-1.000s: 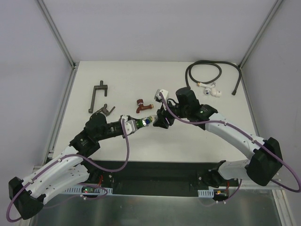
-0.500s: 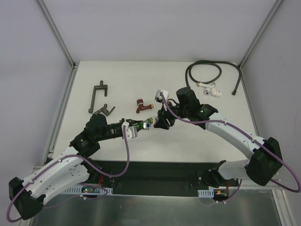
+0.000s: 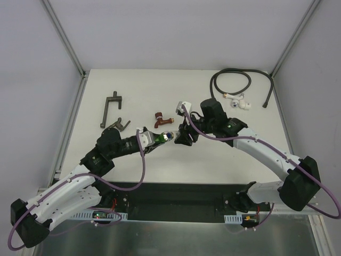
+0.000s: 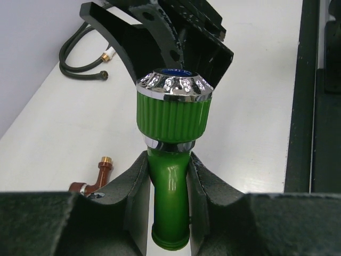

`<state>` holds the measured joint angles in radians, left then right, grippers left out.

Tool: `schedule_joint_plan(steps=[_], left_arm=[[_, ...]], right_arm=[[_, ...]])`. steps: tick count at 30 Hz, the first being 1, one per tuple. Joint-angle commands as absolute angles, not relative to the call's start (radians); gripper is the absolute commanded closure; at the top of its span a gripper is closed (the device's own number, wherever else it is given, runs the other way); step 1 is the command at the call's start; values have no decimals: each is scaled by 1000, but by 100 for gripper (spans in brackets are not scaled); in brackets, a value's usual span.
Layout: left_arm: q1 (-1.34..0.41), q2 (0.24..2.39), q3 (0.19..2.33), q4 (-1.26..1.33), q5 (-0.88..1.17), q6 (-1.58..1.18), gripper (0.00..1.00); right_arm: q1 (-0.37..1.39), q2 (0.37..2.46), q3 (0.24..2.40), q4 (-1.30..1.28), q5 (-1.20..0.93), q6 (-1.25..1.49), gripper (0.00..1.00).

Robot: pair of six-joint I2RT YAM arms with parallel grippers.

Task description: Install the water faucets

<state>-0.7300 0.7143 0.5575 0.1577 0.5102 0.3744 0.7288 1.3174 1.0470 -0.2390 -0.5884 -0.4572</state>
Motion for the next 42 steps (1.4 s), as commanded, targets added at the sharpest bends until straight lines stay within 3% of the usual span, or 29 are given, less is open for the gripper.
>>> schedule_joint_plan(steps=[1, 17, 42], left_arm=[[-759, 718, 523, 276, 551, 132, 100], [-758, 710, 494, 406, 342, -293, 100], [-759, 687, 474, 339, 120, -857, 100]], right_arm=[[746, 1250, 1078, -5, -652, -466, 98], [758, 1220, 1052, 40, -617, -480, 98], [808, 1197, 1043, 20, -531, -538, 98]])
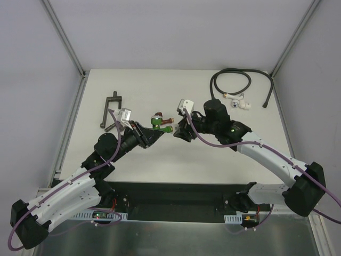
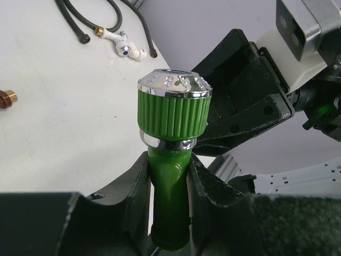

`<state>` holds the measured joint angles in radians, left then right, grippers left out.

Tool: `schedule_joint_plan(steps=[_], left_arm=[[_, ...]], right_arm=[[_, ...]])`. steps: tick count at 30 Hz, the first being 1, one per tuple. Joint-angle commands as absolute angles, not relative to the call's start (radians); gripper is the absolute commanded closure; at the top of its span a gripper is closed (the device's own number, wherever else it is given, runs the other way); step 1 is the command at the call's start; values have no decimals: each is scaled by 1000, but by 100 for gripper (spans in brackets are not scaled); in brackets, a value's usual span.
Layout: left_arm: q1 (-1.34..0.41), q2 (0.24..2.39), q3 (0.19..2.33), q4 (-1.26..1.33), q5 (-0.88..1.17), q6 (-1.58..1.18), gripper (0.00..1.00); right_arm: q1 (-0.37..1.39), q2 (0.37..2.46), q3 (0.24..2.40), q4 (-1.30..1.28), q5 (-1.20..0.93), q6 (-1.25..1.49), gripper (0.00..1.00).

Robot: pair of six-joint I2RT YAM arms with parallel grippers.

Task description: Install the water faucets

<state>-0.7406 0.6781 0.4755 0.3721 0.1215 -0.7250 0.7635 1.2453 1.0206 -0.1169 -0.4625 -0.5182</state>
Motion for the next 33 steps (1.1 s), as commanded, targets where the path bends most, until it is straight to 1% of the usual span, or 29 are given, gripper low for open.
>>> schedule_joint_plan(steps=[1, 13, 23, 30, 33], left_arm=[[-758, 689, 471, 331, 112, -895, 100], [-758, 672, 426, 305, 28, -1185, 100], [-758, 673, 391, 308, 17, -1365, 100], [-759, 641, 322, 390, -6, -1494, 100], [-758, 634, 287, 463, -26, -1514, 100]], right_arm=[[811, 1197, 1043, 18, -526, -540, 98], [841, 1189, 1032, 17, -468, -583, 99], [854, 1195, 1028, 17, -439, -607, 98], [856, 1201, 1023, 24, -439, -614, 98], [854, 1204, 1019, 38, -439, -606, 98]])
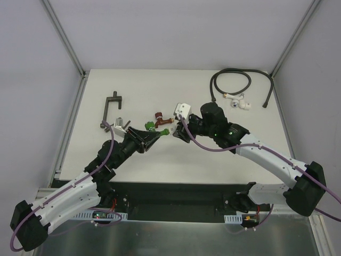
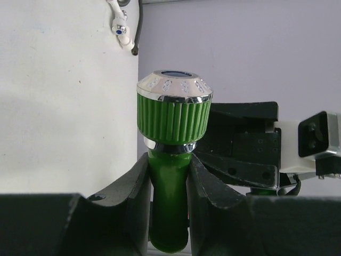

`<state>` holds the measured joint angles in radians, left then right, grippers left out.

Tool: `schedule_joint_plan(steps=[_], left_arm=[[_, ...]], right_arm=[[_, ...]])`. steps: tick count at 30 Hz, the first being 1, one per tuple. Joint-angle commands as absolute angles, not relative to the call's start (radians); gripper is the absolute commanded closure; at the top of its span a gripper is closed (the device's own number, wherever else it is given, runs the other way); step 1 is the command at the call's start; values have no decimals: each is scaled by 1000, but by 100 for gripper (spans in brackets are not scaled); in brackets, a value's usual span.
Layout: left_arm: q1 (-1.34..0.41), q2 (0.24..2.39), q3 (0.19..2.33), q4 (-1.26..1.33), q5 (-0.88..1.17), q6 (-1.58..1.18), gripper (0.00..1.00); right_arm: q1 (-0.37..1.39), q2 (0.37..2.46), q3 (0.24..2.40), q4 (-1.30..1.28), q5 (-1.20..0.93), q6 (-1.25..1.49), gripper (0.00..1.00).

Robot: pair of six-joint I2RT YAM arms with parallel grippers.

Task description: Install the water faucets

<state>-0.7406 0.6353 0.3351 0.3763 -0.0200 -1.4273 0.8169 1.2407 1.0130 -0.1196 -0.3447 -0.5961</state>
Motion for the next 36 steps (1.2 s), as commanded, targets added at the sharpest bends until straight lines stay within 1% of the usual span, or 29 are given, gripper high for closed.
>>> schedule_joint_plan(steps=[1, 5, 15, 20, 22, 26, 28, 31, 32, 33, 35, 36], left_arm=[[-758, 632, 279, 478, -26, -1516, 100], [-758, 618, 246, 578, -31, -1517, 100], [-758, 565, 212, 620, -69, -1476, 100], [-758, 522, 160, 627, -115, -1444, 100], [-758, 506, 137, 676, -132, -1427, 100], [-752, 459, 89, 741, -166, -1315, 100], [-735, 451, 81, 774, -146, -1280, 100], [-681, 463, 77, 853, -45, -1232, 100], [-657, 481, 90, 865, -3, -1215, 100], [-634, 494, 101, 880, 93, -1212, 100], [-565, 547, 121, 916, 187, -1221, 100], [-548, 569, 121, 992, 221, -1230, 100]], right_arm=[[854, 1206, 1019, 41, -439, -603, 98], [853, 1213, 1019, 52, -443, -591, 98], [821, 1247, 1028, 78, -460, -531, 99], [773, 1240, 1023, 110, -462, -437, 98], [762, 1230, 1012, 139, -462, -410, 98], [721, 1206, 982, 218, -469, -315, 98], [694, 1204, 971, 261, -480, -244, 98], [655, 1206, 947, 336, -527, -152, 98], [647, 1206, 939, 359, -540, -123, 98], [640, 1207, 934, 395, -555, -104, 98], [632, 1201, 922, 426, -578, -68, 98], [632, 1198, 917, 436, -581, -63, 98]])
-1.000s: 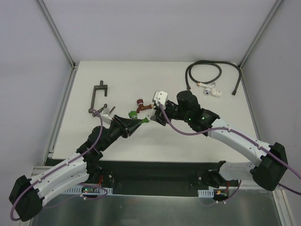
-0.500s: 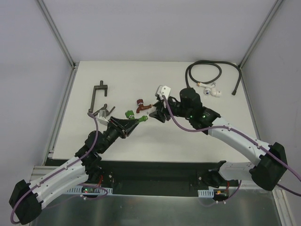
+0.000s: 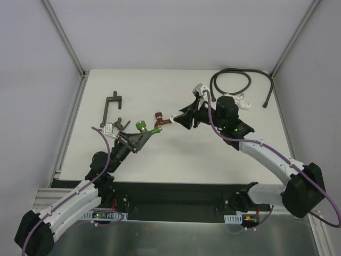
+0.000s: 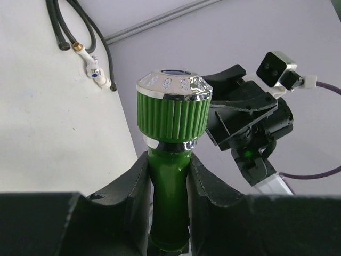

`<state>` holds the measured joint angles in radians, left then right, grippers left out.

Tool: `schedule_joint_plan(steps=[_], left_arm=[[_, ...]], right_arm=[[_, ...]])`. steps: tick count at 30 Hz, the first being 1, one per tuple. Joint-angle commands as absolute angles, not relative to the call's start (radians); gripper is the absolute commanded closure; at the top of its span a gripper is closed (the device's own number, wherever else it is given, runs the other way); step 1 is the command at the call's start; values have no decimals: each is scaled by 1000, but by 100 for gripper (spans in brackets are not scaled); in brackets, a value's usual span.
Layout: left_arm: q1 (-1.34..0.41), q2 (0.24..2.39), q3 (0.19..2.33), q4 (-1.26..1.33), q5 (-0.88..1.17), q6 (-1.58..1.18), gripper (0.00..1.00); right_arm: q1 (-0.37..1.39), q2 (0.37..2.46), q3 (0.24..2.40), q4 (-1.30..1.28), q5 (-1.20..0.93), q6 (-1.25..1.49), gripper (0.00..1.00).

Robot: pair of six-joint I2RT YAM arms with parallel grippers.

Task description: Install the water faucets

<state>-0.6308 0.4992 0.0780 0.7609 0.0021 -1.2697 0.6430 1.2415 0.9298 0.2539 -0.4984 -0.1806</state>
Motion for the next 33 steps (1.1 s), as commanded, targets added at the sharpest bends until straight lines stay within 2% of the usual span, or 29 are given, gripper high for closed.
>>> schedule_joint_plan(steps=[1, 11, 22, 33], left_arm=[[-531, 590, 121, 1038, 279, -1239, 100], [-469, 755, 205, 1226, 436, -1292, 100], [-468, 808, 321, 1282, 431, -1365, 100], [-482, 828, 356, 1313, 414, -1439, 100]], right_arm=[[632, 1192, 910, 446, -581, -58, 98], [634, 1072, 778, 664, -525, -38, 98], [653, 953, 726, 771, -474, -313, 99], [736, 977, 741, 923, -543, -376, 99]])
